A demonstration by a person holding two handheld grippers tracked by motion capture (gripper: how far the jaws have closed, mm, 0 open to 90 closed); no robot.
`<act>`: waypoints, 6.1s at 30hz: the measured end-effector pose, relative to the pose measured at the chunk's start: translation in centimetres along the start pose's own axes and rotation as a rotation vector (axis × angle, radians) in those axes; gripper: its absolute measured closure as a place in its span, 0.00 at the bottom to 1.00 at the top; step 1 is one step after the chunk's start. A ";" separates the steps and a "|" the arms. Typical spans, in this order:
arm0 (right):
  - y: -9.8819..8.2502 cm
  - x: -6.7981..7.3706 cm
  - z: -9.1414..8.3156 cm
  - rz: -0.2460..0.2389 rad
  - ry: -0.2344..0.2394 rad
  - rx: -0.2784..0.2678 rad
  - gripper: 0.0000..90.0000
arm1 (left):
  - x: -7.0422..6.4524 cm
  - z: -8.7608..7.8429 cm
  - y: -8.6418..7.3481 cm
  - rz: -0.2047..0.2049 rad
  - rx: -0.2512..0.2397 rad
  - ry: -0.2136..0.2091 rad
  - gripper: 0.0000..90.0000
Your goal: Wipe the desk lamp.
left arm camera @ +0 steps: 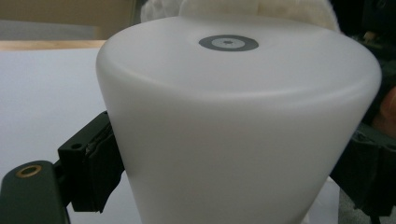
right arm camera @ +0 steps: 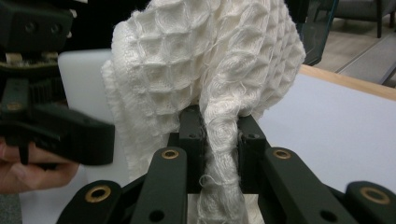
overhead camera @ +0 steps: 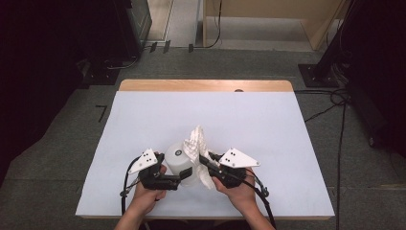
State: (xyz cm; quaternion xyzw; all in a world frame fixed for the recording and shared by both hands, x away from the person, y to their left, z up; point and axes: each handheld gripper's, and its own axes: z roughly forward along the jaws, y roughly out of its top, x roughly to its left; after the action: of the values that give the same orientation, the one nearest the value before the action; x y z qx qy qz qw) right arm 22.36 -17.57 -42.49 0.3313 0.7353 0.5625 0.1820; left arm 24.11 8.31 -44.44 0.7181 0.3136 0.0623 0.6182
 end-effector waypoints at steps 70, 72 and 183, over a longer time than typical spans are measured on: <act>-0.4 -1.6 -0.1 0.082 -0.034 -0.018 0.85 | -0.5 0.9 -2.6 0.079 0.059 0.222 0.10; -0.2 -1.5 -0.2 0.072 -0.030 -0.028 0.85 | -0.6 1.0 -2.4 0.087 0.065 0.197 0.09; -1.8 -2.4 0.6 0.113 0.061 0.046 0.87 | -0.1 1.5 -1.6 0.084 0.082 0.037 0.10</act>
State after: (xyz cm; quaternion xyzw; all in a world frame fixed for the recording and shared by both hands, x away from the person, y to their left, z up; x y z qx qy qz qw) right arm 23.95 -19.01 -44.65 0.3592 0.7334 0.5647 0.1196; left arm 24.13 7.09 -46.26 0.7541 0.2969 0.0884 0.5791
